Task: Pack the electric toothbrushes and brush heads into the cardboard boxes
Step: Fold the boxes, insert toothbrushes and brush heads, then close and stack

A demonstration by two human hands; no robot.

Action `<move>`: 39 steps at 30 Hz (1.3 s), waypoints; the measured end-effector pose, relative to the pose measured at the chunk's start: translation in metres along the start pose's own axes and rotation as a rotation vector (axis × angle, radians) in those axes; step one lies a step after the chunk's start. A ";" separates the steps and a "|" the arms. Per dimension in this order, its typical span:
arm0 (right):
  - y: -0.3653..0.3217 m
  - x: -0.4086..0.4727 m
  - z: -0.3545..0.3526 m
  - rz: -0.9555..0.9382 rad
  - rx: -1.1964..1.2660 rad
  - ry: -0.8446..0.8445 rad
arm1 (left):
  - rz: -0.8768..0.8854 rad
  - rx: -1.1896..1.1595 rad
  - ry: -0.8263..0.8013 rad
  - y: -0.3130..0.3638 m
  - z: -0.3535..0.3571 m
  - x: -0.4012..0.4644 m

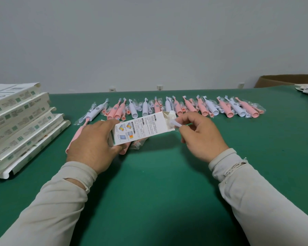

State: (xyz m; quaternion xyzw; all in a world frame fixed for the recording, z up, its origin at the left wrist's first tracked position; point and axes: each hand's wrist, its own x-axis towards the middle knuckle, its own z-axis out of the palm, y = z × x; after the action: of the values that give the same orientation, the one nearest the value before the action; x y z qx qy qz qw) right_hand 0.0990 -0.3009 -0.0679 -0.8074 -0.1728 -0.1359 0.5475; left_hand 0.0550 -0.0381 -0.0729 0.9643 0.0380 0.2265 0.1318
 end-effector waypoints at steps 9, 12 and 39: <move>-0.006 0.000 0.002 -0.074 0.061 0.100 | 0.060 0.046 -0.053 0.002 0.001 -0.002; -0.009 0.002 0.001 0.044 0.280 0.099 | 0.047 0.022 -0.036 0.001 0.001 -0.002; 0.042 0.020 0.012 0.146 -0.746 -0.327 | -0.050 0.027 0.061 0.004 0.002 -0.001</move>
State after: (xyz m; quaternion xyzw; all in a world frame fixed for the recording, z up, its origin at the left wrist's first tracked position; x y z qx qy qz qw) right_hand 0.1354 -0.3013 -0.0992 -0.9715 -0.1388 -0.0200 0.1909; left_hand 0.0554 -0.0426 -0.0739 0.9574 0.0691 0.2519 0.1230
